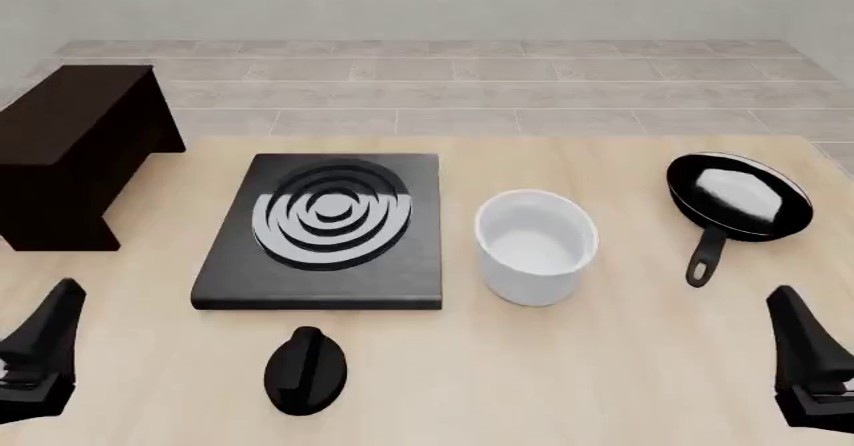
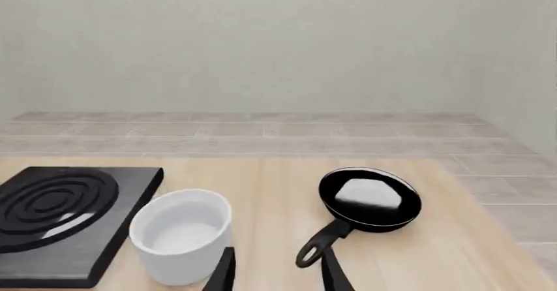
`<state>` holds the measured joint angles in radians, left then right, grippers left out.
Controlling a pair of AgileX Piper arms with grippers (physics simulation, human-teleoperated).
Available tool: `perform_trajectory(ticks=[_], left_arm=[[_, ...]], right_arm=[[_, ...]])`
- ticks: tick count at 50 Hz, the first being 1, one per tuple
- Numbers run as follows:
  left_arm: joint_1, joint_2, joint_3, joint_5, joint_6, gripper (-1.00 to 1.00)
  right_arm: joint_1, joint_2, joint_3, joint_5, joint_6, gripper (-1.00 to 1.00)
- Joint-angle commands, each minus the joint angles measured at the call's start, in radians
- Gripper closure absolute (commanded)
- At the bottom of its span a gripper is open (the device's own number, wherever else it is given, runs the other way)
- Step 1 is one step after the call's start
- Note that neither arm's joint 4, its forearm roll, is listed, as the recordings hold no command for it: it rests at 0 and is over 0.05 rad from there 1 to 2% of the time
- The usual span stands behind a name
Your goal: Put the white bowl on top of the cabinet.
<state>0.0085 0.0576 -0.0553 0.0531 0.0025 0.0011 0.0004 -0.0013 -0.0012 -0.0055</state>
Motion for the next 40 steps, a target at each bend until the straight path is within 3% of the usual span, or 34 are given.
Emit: perform_trajectory(ticks=[1,2,3,5,7,11,12,13,14,15,16,17,18,19,22,29,32,40], left_arm=[[-0.023,-0.037,0.051,-0.058,0.004,-1.0],[-0.03,0.287,0.034,-0.323,0.009,-1.0],[-0.025,0.407,0.022,-0.427,0.025,-1.0],[-0.035,0.368,0.033,-0.413,0.068,-1.0],[-0.035,0.301,0.039,-0.345,0.018,-1.0],[-0.044,0.142,0.05,-0.205,-0.005,-1.0],[-0.034,0.33,0.037,-0.395,-0.025,-1.0],[-0.05,0.365,0.034,-0.437,-0.038,-1.0],[-0.093,0.19,0.029,-0.369,-0.115,-1.0],[-0.073,0.442,-0.01,-0.411,0.019,-1.0],[-0.084,0.353,-0.007,-0.358,-0.035,-1.0],[-0.085,0.282,-0.08,-0.219,-0.061,-1.0],[-0.086,0.174,-0.044,-0.218,-0.097,-1.0],[-0.086,0.17,-0.044,-0.215,-0.097,-1.0],[-0.102,0.211,-0.06,-0.223,-0.096,-1.0],[-0.123,0.238,-0.256,-0.045,-0.123,-1.0],[-0.138,0.259,-0.295,-0.012,-0.144,-1.0],[-0.201,0.295,-0.449,0.111,-0.095,-1.0]], right_arm=[[0.003,0.001,-0.003,-0.006,-0.02,-1.0],[0.002,0.001,-0.003,-0.001,-0.007,-1.0],[0.001,0.001,-0.003,0.002,0.0,-1.0],[0.003,0.0,-0.005,-0.003,-0.017,-1.0],[0.004,0.0,-0.004,-0.008,-0.028,-1.0],[0.001,0.0,-0.006,0.004,-0.005,-1.0],[0.002,0.0,-0.008,0.003,-0.013,-1.0],[0.004,0.0,-0.006,-0.006,-0.027,-1.0],[0.004,0.0,-0.006,-0.005,-0.027,-1.0],[0.003,0.0,-0.01,0.001,-0.022,-1.0],[0.002,0.0,-0.008,0.003,-0.011,-1.0],[0.001,0.0,-0.004,0.002,-0.006,-1.0],[0.002,0.0,-0.01,0.007,-0.008,-1.0],[0.002,0.0,-0.011,0.007,-0.008,-1.0],[0.003,0.0,-0.004,-0.006,-0.024,-1.0],[0.002,0.0,-0.009,0.001,-0.019,-1.0],[0.003,0.0,-0.008,0.0,-0.02,-1.0],[0.002,0.0,-0.011,0.003,-0.019,-1.0]])
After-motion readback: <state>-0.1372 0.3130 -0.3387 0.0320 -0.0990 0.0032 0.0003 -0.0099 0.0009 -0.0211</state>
